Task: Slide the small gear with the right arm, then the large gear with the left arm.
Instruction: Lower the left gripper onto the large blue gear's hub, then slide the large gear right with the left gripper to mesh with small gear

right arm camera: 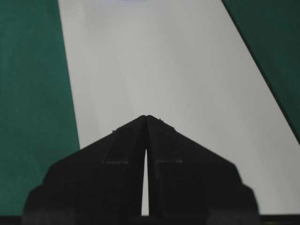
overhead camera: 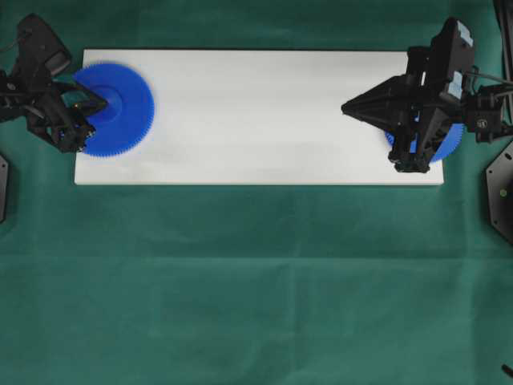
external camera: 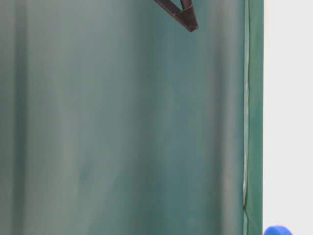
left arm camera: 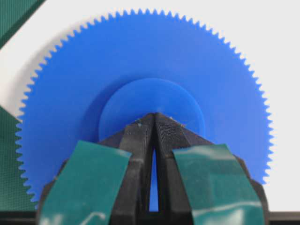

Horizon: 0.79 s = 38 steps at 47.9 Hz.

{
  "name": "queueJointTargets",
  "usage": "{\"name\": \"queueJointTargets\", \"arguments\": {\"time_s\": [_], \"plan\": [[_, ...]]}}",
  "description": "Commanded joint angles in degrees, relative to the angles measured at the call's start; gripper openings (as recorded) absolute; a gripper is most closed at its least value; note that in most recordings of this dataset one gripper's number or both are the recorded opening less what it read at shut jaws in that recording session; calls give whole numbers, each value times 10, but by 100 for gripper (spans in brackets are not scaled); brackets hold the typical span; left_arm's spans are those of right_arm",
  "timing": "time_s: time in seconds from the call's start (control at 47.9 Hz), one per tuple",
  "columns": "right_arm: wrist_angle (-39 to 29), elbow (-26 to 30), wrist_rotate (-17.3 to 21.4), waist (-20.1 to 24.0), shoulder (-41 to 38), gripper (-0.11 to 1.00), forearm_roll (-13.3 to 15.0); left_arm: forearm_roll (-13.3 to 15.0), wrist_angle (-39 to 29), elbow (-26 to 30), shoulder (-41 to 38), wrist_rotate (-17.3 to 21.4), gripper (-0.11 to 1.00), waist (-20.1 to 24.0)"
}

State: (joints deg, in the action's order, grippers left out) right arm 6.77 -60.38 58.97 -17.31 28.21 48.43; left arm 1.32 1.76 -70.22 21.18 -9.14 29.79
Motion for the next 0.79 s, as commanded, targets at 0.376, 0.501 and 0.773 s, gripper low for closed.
{"name": "queueJointTargets", "arguments": {"time_s": [0.376, 0.501, 0.773], "plan": [[5, 16, 0, 11, 4, 50, 1, 1, -9, 32, -39, -3, 0, 0], [6, 32, -2, 22, 9, 50, 2, 0, -10, 58, -80, -3, 0, -17], [4, 42, -23, 27, 15, 50, 2, 0, -10, 135, -156, -3, 0, -63]]}}
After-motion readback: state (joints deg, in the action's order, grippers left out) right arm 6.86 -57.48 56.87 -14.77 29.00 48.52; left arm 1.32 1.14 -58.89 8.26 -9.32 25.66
